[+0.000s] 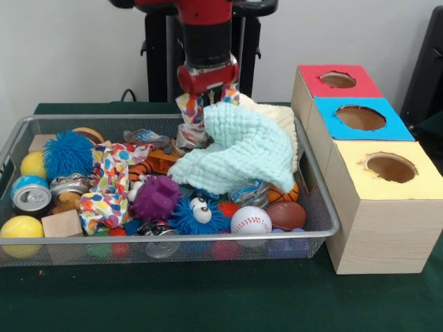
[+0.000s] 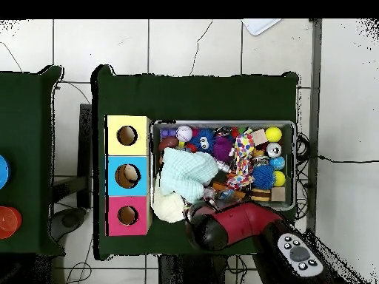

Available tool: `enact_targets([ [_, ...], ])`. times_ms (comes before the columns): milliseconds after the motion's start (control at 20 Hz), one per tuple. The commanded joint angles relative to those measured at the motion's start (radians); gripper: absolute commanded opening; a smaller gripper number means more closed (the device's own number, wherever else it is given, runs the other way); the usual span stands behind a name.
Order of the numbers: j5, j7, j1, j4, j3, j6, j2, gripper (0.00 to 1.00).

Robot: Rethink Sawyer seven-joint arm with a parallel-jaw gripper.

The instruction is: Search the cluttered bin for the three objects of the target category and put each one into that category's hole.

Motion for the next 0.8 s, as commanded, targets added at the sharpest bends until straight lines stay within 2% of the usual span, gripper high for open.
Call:
enact_targets([
  [50,0.171,-0.109,0.072,0.078,-0.041,0.424,-0.392,0.0],
  [150,0.19,-0.13,0.135,0.044,-0.074,0.574,-0.468,0.0],
  [300,0.218,-0.134,0.181,0.015,-0.07,0.74,-0.54,0.0],
  [450,0.284,-0.082,0.19,0.027,-0.038,0.79,-0.565,0.0],
  [600,0.35,0.016,0.191,0.08,-0.016,0.681,-0.517,0.0],
  [750,0.414,0.112,0.205,0.154,-0.006,0.444,-0.414,0.0],
  [800,0.46,0.143,0.217,0.168,-0.001,0.377,-0.373,0.0],
])
